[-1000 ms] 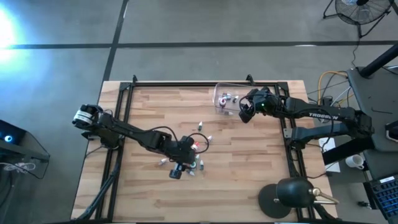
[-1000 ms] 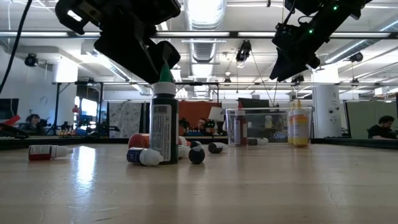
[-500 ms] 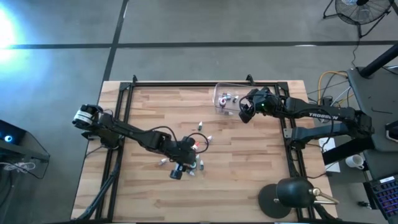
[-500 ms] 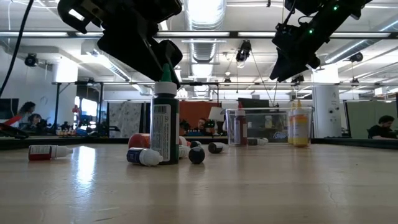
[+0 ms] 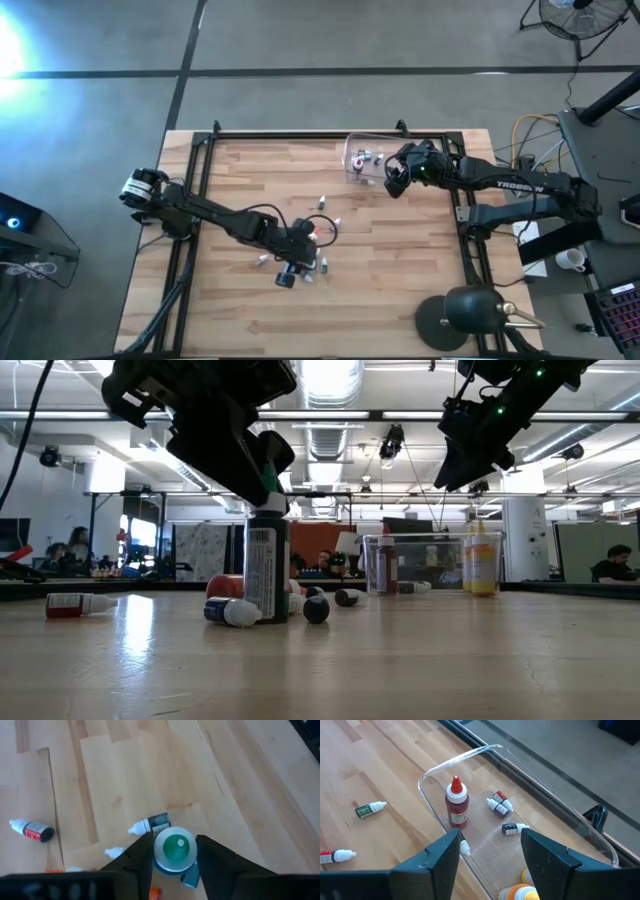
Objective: Pick & Place food coloring
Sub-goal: Put the large green food coloring bottle into the transparent bin
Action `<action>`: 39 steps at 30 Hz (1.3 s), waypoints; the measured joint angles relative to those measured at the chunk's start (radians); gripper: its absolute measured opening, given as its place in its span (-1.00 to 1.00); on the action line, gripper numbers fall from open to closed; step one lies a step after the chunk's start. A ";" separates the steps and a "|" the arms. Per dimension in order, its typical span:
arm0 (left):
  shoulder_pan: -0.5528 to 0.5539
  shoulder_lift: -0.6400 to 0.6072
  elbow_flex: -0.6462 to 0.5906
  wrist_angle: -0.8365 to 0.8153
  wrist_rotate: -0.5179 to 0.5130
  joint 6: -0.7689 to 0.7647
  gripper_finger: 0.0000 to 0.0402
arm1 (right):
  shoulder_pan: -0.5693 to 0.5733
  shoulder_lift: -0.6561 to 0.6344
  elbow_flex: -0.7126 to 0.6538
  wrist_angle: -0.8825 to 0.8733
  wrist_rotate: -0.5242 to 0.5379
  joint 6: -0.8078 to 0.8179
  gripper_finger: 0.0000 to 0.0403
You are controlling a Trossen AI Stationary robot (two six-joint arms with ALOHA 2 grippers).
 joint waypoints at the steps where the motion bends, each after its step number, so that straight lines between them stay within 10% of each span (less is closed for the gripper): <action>1: 0.002 0.000 0.008 -0.014 -0.001 -0.003 -0.48 | 0.000 0.000 0.000 0.000 0.000 0.000 0.01; 18: 0.209 -0.019 0.308 -0.455 -0.086 0.006 -0.56 | 0.000 -0.031 0.000 0.049 0.000 -0.054 0.01; 30: 0.624 0.046 0.588 -0.164 -0.083 -0.039 -0.56 | -0.005 -0.105 0.002 0.045 0.011 -0.096 0.01; 39: 0.686 0.364 0.896 -0.179 -0.055 0.032 -0.56 | -0.023 -0.103 0.002 0.042 0.037 -0.050 0.01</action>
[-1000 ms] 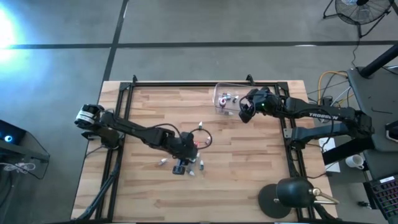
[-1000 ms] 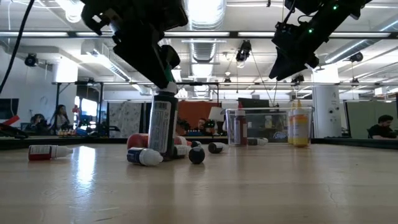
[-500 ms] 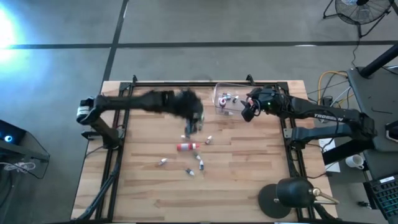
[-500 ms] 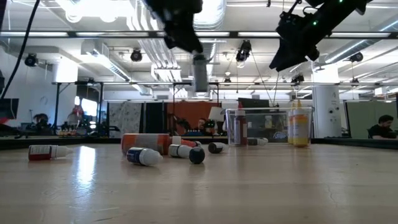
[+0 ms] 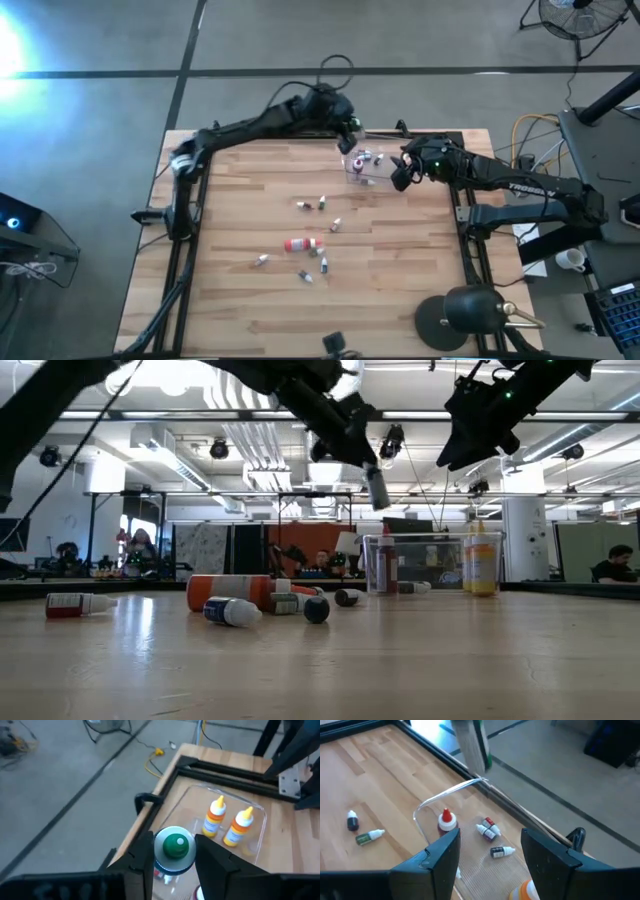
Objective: Pick & Place food coloring
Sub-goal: Put the large green food coloring bottle into the transparent bin
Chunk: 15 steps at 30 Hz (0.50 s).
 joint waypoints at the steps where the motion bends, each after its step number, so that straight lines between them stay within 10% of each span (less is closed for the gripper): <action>1: 0.000 0.031 0.036 -0.017 0.013 0.001 -0.56 | 0.000 0.000 0.000 -0.001 0.001 0.012 0.01; 15: 0.004 0.199 0.128 -0.112 0.082 0.007 -0.56 | 0.000 0.000 -0.007 -0.026 0.080 0.113 0.01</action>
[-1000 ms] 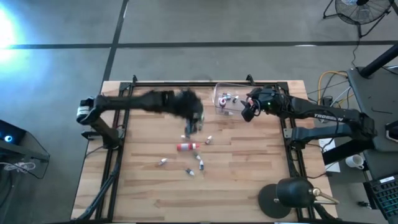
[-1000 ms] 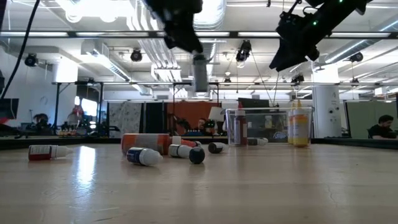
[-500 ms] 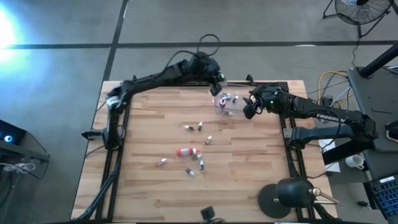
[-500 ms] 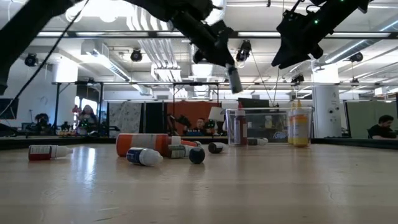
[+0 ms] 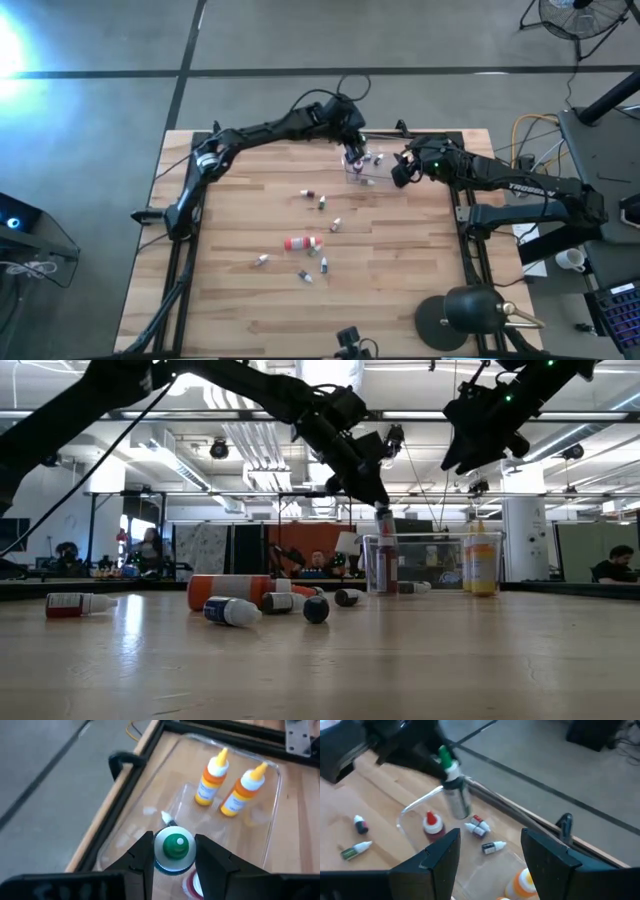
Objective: Pick & Place food coloring
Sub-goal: Put the large green food coloring bottle into the transparent bin
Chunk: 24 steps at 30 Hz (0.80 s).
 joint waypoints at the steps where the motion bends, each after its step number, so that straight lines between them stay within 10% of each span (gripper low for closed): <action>1: 0.000 0.004 -0.011 0.014 0.008 -0.005 -0.56 | 0.000 0.000 -0.001 0.000 0.001 0.002 0.01; 24: 0.009 0.007 -0.173 0.123 0.040 -0.057 -0.51 | -0.003 0.025 -0.054 0.017 -0.001 0.060 0.01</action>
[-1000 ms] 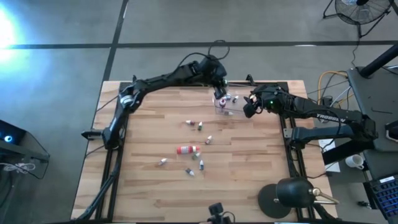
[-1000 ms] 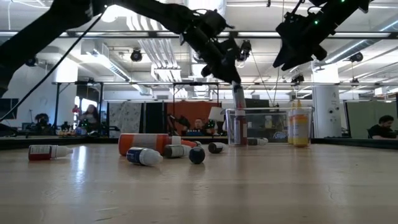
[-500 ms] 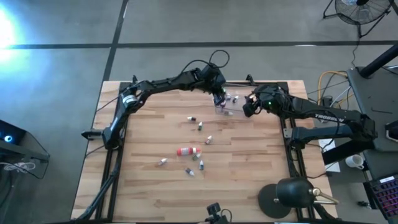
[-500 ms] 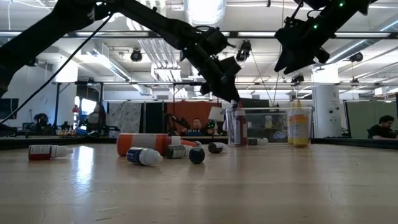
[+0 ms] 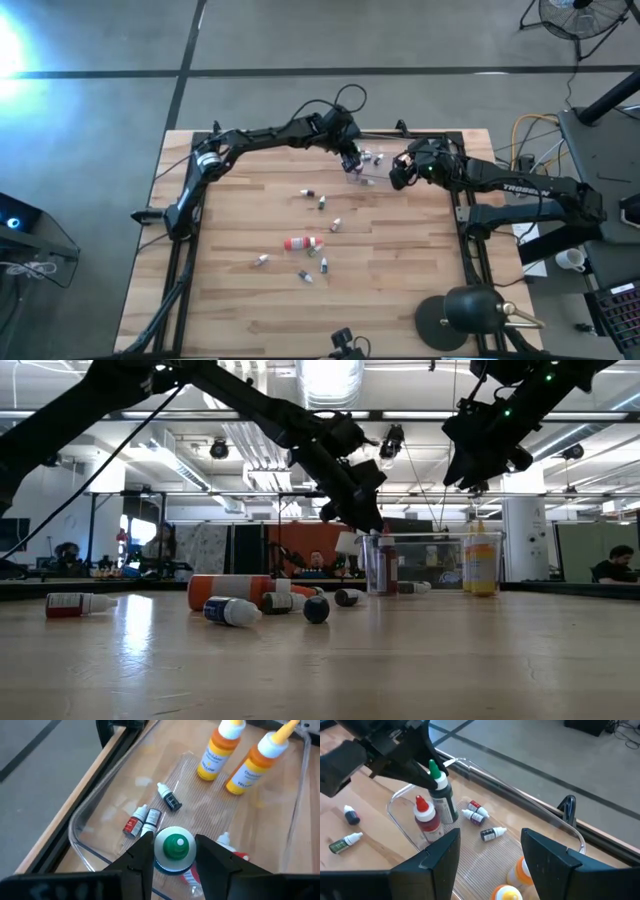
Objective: Pick & Place food coloring
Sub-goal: Put the large green food coloring bottle into the transparent bin
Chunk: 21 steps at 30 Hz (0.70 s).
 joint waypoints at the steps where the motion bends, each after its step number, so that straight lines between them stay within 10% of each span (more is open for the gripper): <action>1: 0.000 0.000 -0.009 0.007 0.000 0.000 -0.51 | 0.000 0.000 -0.001 0.004 0.000 0.001 0.01; 21: -0.003 0.000 -0.050 0.083 -0.007 -0.048 -0.40 | 0.000 0.000 -0.001 0.006 -0.002 0.001 0.01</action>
